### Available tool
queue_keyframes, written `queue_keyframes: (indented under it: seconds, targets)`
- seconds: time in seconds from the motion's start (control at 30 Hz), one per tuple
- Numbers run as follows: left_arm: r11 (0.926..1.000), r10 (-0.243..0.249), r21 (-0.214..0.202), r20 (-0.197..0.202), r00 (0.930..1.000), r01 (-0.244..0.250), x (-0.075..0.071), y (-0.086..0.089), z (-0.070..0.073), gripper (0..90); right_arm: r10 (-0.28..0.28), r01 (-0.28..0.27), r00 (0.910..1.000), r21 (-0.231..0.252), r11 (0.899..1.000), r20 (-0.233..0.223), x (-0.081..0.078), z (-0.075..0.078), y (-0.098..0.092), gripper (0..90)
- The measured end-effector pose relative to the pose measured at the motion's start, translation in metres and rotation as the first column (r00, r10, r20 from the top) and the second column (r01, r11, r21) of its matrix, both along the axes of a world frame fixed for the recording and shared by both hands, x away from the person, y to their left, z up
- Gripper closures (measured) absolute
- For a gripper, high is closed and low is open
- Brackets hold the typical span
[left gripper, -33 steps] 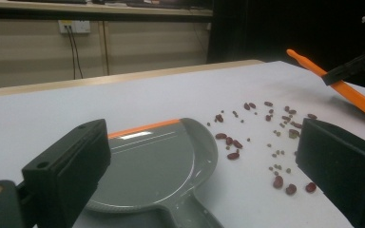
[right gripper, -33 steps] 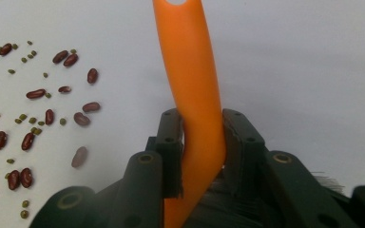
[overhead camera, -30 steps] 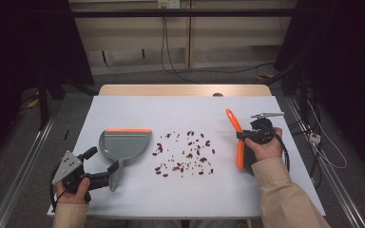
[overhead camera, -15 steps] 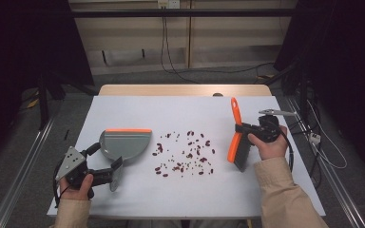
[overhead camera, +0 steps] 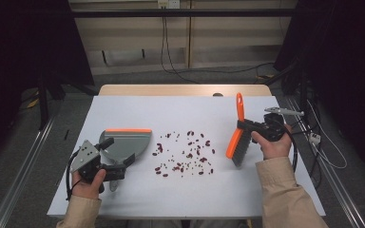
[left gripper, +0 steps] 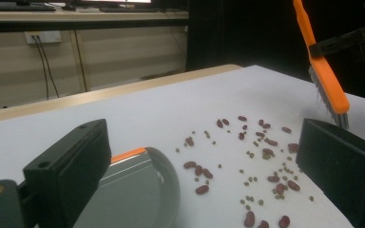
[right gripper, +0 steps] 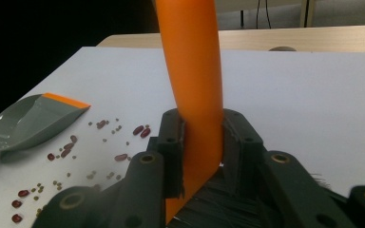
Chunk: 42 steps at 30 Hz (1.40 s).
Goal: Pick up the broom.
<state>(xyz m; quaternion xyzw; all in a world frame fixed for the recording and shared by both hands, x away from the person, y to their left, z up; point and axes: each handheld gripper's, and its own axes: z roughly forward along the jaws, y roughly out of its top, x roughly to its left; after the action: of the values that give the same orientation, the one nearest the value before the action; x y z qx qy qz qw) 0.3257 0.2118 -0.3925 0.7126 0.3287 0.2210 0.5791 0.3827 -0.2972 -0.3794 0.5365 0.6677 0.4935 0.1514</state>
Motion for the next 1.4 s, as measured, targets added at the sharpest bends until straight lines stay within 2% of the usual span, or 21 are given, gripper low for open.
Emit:
queue_keyframes:
  seconds: [0.27, 0.43, 0.5, 0.73, 0.9, 1.1, 1.4]
  targets:
    - [0.9995, -0.03, -0.004, -0.016, 0.9994, 0.03, 0.004, -0.014, 0.006, 4.0, 0.01, -0.011, 0.9993, 0.031, 0.999, 0.037, -0.003, 0.008, 0.003, 71.7]
    - [0.9974, -0.071, -0.008, -0.03, 0.997, 0.071, 0.008, -0.032, 0.012, 3.0, 0.02, -0.023, 0.9981, 0.041, 0.999, 0.058, -0.003, 0.016, 0.01, 71.7]
    - [0.9962, -0.086, 0.004, -0.042, 0.9954, 0.087, 0.011, -0.04, 0.013, 2.9, 0.024, -0.027, 0.9976, 0.053, 0.998, 0.064, -0.002, 0.018, 0.014, 71.7]
    - [0.9904, -0.138, -0.007, -0.088, 0.9866, 0.138, 0.019, -0.063, 0.015, 2.9, 0.05, -0.055, 0.9958, 0.071, 0.996, 0.077, 0.004, 0.024, 0.031, 71.7]
    - [0.9891, -0.147, -0.005, -0.114, 0.9826, 0.147, 0.023, -0.079, 0.016, 3.2, 0.064, -0.07, 0.9946, 0.084, 0.994, 0.082, 0.008, 0.027, 0.046, 71.7]
    - [0.9869, -0.161, -0.005, -0.122, 0.9795, 0.162, 0.027, -0.097, 0.017, 3.8, 0.099, -0.107, 0.9911, 0.085, 0.991, 0.089, 0.013, 0.031, 0.065, 71.7]
    - [0.9777, -0.209, -0.012, -0.164, 0.9642, 0.21, 0.033, -0.124, 0.013, 10.3, 0.142, -0.151, 0.9849, 0.083, 0.985, 0.098, 0.018, 0.033, 0.096, 71.6]
